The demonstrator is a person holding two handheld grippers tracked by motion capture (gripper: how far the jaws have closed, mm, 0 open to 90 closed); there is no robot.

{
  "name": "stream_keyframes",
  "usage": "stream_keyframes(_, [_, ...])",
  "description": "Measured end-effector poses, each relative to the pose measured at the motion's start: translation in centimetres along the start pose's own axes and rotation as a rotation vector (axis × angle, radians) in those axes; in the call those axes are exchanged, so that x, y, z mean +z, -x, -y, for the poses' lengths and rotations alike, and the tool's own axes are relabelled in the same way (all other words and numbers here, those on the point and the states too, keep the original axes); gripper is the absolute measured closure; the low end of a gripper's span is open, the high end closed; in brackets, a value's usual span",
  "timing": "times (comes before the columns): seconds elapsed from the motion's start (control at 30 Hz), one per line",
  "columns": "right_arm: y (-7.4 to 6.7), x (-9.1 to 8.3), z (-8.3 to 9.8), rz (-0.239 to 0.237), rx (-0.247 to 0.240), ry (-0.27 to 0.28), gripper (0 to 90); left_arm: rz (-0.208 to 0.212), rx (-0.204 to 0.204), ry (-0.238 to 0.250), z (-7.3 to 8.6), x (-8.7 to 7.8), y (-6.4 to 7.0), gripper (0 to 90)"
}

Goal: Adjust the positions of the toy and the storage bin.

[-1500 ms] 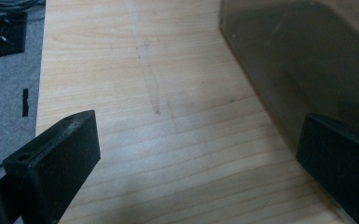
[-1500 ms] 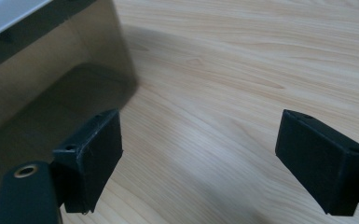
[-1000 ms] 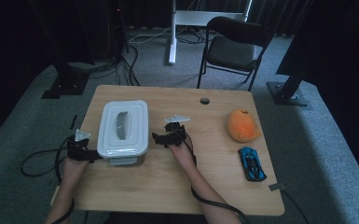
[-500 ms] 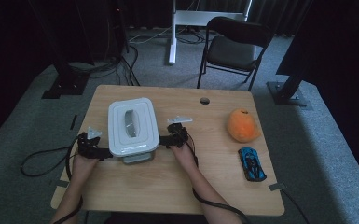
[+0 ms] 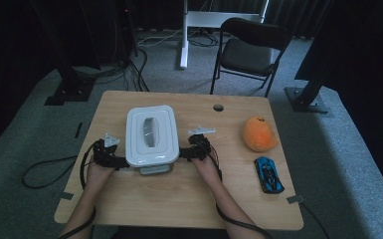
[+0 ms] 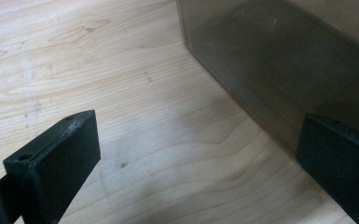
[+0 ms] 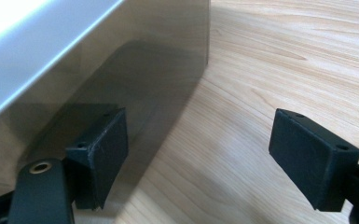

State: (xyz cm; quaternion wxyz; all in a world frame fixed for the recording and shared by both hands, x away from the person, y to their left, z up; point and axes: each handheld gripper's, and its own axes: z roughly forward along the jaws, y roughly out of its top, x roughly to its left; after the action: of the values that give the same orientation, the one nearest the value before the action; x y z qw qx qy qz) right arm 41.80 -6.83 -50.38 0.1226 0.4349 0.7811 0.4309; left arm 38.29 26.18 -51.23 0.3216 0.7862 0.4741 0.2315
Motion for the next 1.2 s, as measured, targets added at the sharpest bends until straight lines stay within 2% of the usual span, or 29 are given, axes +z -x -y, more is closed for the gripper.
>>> stream_keyframes(0.17, [0.4,-0.6,0.5,0.005,0.004,-0.001,19.0,0.010,0.009,-0.001,-0.3,0.2,0.5,0.2])
stream_keyframes(0.3, [1.0,-1.4,0.9,0.010,0.017,0.000,19.0,0.023,0.032,-0.002,-0.8,0.6,1.4,0.2])
stream_keyframes(0.73, [3.0,-3.8,2.4,0.037,0.039,0.015,19.0,0.054,0.062,0.007,-2.3,2.0,3.8,0.2])
stream_keyframes(1.2, [4.0,-5.8,3.6,0.049,0.049,0.014,18.9,0.083,0.086,0.008,-3.2,2.9,5.5,0.2])
